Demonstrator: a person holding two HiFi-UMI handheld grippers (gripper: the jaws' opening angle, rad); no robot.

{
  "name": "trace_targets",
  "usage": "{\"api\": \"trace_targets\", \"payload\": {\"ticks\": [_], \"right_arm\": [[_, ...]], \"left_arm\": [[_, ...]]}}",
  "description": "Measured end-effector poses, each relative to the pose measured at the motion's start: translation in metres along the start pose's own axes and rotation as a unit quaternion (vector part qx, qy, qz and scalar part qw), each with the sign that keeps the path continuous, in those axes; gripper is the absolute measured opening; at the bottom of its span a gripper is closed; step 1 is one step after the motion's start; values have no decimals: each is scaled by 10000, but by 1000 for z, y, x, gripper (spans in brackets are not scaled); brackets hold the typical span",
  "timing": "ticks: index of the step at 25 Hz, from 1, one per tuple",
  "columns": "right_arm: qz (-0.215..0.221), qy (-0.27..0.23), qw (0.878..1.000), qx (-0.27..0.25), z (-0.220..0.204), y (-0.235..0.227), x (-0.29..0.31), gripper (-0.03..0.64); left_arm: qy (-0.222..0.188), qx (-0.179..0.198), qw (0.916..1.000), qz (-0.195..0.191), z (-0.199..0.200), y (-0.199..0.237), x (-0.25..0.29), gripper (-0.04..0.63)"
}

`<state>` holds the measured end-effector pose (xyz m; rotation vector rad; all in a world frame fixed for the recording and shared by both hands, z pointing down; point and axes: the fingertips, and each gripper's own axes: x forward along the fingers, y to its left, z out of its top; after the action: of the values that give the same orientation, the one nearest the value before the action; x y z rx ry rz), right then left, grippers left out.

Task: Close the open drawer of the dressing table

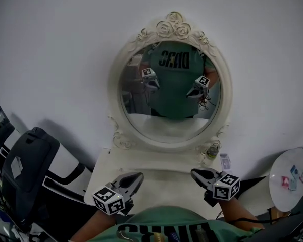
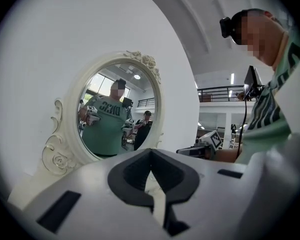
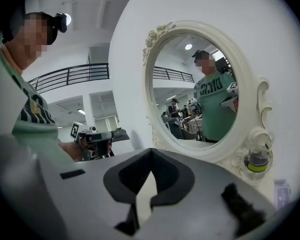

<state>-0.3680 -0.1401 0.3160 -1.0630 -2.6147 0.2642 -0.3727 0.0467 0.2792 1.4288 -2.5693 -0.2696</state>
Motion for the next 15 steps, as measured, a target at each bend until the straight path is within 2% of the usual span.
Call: {"api": "trace_targets", "payload": {"ticks": [8,15], "right_arm": [[-73,142,9995,-270,-2,9,12,11],[-120,208,9994,-262,-9,11,12,11]], "left_arm": [[-25,-29,10000,-9,-1,9,-9,8],[-41,-84,10000,0,-6,8,-16,8]]}}
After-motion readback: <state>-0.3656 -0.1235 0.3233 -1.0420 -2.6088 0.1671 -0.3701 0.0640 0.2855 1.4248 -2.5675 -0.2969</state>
